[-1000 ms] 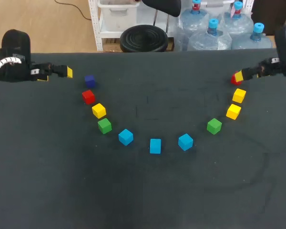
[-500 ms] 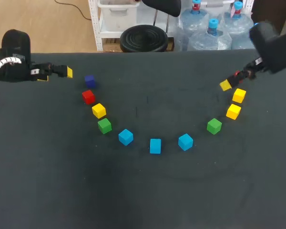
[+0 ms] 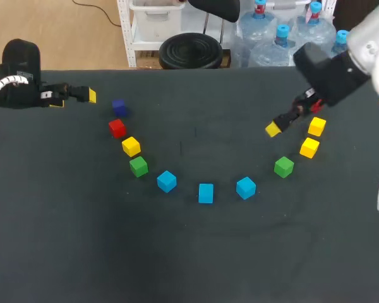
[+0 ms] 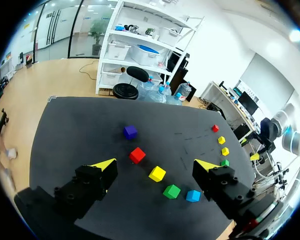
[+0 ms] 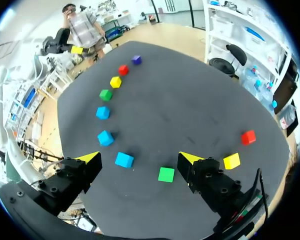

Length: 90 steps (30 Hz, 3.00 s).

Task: Place the blue cubes, place green cubes on the blue cubes, place the yellow cubes on the green cubes, then place the red cubes on the yellow cubes, and place purple cube on the red cubes.

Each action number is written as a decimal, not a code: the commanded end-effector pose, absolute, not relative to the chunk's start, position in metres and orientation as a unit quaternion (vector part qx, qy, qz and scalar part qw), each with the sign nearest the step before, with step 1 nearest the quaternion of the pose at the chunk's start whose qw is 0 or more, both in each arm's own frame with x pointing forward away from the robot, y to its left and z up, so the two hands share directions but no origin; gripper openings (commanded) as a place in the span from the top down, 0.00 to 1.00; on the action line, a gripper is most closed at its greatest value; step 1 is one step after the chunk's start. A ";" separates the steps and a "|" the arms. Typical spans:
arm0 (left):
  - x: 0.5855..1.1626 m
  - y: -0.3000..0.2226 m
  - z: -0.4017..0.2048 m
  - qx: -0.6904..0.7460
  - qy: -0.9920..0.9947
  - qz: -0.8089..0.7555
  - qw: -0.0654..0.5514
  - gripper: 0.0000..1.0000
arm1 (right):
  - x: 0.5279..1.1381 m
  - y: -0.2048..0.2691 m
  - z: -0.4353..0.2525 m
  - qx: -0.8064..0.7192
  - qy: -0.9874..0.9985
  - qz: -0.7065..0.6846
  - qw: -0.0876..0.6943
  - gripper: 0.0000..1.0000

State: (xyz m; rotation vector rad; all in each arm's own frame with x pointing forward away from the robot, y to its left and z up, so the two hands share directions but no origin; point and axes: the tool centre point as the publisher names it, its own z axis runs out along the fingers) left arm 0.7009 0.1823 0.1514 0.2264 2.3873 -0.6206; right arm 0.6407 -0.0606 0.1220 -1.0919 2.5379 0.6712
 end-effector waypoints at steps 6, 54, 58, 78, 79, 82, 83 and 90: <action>0.700 0.184 0.150 0.088 0.909 -0.241 0.329 0.00 | 0.622 -0.037 0.101 -0.424 0.886 0.152 0.112 0.00; 0.700 0.184 0.150 0.088 0.909 -0.241 0.329 0.00 | 0.581 -0.016 0.064 -0.354 0.928 0.119 0.007 0.00; 0.700 0.184 0.150 0.088 0.909 -0.241 0.329 0.00 | 0.576 -0.011 0.065 -0.345 0.934 0.095 -0.002 0.00; 0.700 0.184 0.150 0.088 0.909 -0.241 0.329 0.00 | 0.581 -0.002 0.026 -0.344 0.935 0.063 -0.064 0.00; 0.700 0.184 0.150 0.088 0.909 -0.241 0.329 0.00 | 0.581 -0.003 0.024 -0.343 0.935 0.063 -0.065 0.00; 0.700 0.184 0.150 0.088 0.909 -0.241 0.329 0.00 | 0.583 -0.004 0.018 -0.342 0.935 0.065 -0.068 0.00; 0.700 0.184 0.150 0.088 0.909 -0.241 0.329 0.00 | 0.584 -0.004 0.018 -0.342 0.935 0.066 -0.068 0.00; 0.700 0.184 0.150 0.088 0.909 -0.241 0.329 0.00 | 0.589 -0.003 0.011 -0.346 0.934 0.068 -0.064 0.00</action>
